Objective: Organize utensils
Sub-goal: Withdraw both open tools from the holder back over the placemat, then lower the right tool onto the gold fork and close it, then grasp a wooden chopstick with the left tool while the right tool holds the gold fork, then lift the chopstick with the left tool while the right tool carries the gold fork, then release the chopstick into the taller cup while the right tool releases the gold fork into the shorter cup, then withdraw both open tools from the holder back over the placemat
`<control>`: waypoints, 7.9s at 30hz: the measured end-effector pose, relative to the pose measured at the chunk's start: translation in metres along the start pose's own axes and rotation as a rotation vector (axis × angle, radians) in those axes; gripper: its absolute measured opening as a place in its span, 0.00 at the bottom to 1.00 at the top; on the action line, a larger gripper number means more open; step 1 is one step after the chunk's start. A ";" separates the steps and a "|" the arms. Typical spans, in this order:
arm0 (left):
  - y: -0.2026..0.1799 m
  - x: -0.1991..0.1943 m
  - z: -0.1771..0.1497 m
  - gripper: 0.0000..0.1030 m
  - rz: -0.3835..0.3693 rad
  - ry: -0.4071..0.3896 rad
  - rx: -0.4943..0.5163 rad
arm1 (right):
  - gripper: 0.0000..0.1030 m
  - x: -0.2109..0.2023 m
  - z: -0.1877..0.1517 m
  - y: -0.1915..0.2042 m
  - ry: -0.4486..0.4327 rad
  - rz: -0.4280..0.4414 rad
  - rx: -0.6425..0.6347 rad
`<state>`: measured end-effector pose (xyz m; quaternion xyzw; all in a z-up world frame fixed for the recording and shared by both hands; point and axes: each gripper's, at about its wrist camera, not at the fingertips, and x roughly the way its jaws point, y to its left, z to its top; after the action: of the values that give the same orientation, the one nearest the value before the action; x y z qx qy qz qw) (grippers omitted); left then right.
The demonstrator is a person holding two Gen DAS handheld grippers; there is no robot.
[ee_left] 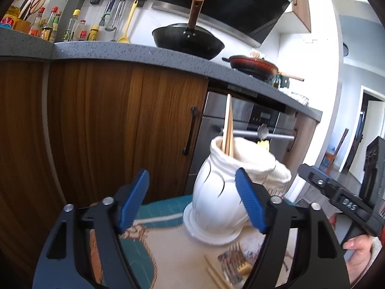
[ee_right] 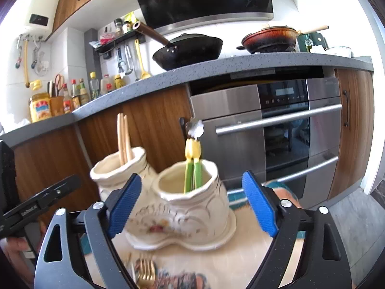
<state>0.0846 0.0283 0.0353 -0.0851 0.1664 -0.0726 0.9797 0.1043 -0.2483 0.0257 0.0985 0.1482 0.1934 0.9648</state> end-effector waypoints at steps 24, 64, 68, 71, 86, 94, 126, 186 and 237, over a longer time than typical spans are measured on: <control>-0.009 -0.036 -0.059 0.94 0.087 0.248 0.044 | 0.93 -0.022 -0.065 0.023 0.402 -0.007 -0.035; -0.057 -0.015 -0.107 0.86 0.058 0.573 0.270 | 0.07 -0.013 -0.082 0.040 0.515 0.100 -0.107; -0.062 -0.014 -0.106 0.74 0.048 0.578 0.279 | 0.07 -0.018 -0.080 0.037 0.503 0.105 -0.100; -0.060 -0.013 -0.104 0.62 0.032 0.591 0.269 | 0.07 -0.019 -0.079 0.035 0.498 0.104 -0.097; -0.047 -0.007 -0.099 0.05 0.017 0.633 0.261 | 0.07 -0.022 -0.078 0.036 0.488 0.110 -0.101; -0.033 -0.014 -0.099 0.10 0.043 0.652 0.264 | 0.07 -0.020 -0.079 0.039 0.495 0.118 -0.109; -0.042 -0.079 -0.007 0.04 -0.158 0.066 0.190 | 0.07 -0.084 -0.012 0.054 -0.010 0.130 -0.170; -0.024 0.032 0.033 0.18 -0.047 -0.085 0.070 | 0.07 0.056 0.026 0.000 0.038 -0.050 -0.042; 0.000 -0.030 -0.043 0.95 0.044 0.100 0.049 | 0.91 -0.019 -0.060 0.044 0.394 0.057 -0.090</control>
<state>0.0425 0.0276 0.0046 -0.0536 0.2151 -0.0594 0.9733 0.0527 -0.2079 -0.0146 0.0198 0.3227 0.2425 0.9147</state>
